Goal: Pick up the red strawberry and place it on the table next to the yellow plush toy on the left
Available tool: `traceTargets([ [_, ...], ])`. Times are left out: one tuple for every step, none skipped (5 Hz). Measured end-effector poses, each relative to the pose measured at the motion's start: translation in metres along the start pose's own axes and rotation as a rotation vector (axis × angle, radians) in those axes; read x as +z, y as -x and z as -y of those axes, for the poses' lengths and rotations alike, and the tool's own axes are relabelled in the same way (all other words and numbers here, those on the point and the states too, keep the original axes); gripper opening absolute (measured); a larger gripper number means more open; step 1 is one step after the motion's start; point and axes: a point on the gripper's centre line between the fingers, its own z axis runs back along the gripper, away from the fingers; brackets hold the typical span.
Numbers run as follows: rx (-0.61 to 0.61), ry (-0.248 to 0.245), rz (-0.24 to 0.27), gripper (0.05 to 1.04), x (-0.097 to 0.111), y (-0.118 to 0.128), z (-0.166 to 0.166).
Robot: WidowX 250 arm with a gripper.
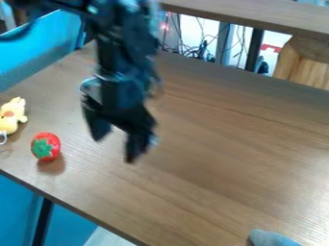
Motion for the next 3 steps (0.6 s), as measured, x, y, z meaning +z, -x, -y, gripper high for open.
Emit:
traceTargets([
  [-0.041, 0.052, -0.001, 1.006, -0.004, 0.000, 0.049],
  [-0.049, 0.082, -0.051, 1.006, -0.011, -0.005, 0.094],
  [-0.103, 0.102, -0.123, 1.006, -0.020, -0.014, 0.131],
])
